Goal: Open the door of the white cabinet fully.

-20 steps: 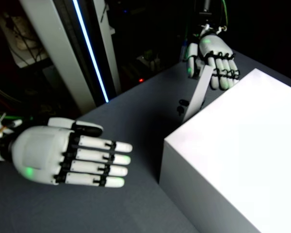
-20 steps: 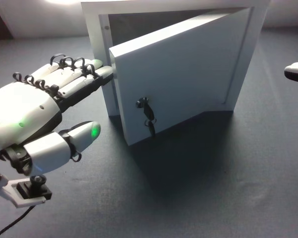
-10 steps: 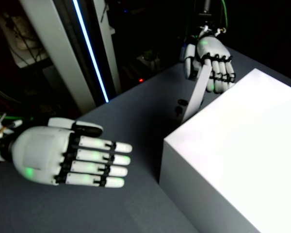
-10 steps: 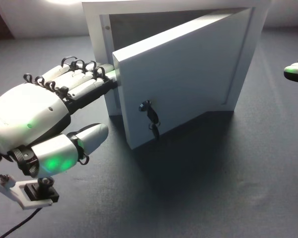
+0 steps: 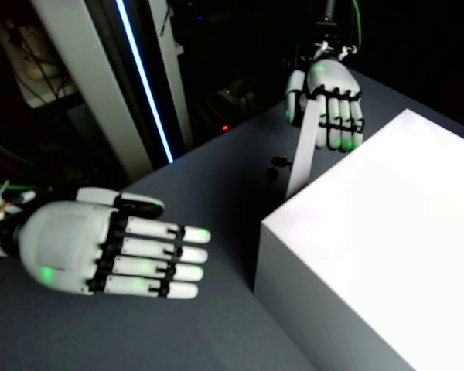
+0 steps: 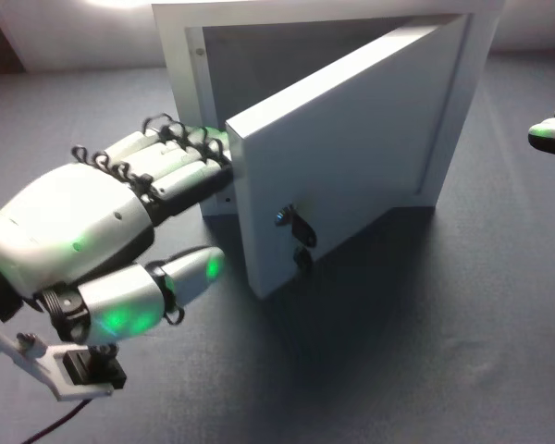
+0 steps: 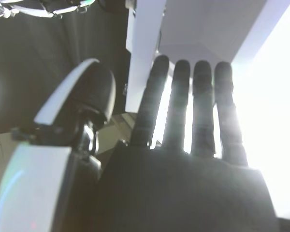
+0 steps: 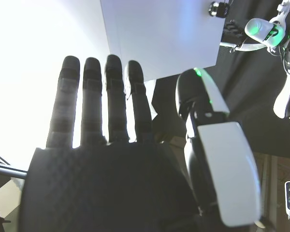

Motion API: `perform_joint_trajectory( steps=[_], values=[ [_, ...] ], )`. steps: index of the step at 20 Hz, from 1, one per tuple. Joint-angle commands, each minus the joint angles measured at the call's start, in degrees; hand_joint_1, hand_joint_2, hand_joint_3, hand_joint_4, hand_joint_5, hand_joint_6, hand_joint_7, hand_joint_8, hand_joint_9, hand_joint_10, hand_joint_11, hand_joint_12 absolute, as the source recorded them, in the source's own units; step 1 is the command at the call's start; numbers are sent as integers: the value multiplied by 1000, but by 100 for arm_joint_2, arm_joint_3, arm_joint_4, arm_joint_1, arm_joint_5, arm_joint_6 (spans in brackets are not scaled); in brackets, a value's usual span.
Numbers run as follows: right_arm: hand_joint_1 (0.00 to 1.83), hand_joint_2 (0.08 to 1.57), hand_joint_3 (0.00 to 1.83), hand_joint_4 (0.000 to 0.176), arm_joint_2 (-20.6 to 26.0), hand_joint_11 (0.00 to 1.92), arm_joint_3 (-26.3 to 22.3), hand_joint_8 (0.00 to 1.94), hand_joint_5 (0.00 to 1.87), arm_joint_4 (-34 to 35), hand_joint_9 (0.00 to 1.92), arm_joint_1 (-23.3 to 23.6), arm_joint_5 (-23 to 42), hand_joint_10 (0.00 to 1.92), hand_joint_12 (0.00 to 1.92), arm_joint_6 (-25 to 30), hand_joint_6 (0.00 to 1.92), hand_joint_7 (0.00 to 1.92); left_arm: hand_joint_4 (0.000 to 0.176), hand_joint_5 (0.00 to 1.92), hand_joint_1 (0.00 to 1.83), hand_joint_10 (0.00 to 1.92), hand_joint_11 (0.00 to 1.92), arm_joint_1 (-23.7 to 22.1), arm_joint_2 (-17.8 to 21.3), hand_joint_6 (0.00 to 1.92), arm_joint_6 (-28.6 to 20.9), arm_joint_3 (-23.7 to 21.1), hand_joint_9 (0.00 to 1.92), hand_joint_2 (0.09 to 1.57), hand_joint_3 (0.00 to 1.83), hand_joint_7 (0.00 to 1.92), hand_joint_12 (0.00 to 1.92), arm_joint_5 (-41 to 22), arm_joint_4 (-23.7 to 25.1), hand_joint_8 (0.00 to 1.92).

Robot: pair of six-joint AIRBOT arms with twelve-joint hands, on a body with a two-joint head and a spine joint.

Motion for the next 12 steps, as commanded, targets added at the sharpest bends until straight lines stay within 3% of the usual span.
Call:
perform_joint_trajectory(
  steps=[1,12],
  values=[
    [462,1353,0,0,-4,242,20,1,360,185,264,55,684,0,13,57,3,349,0,164,0,5,0,-75,-28,3,-46,3,139,1571,120,152,382,-618,60,6],
    [480,1358,0,0,-14,263,23,7,359,189,278,55,684,6,18,66,6,357,0,105,0,5,10,-505,-280,0,-326,156,95,1571,179,70,299,-132,676,0]
  ],
)
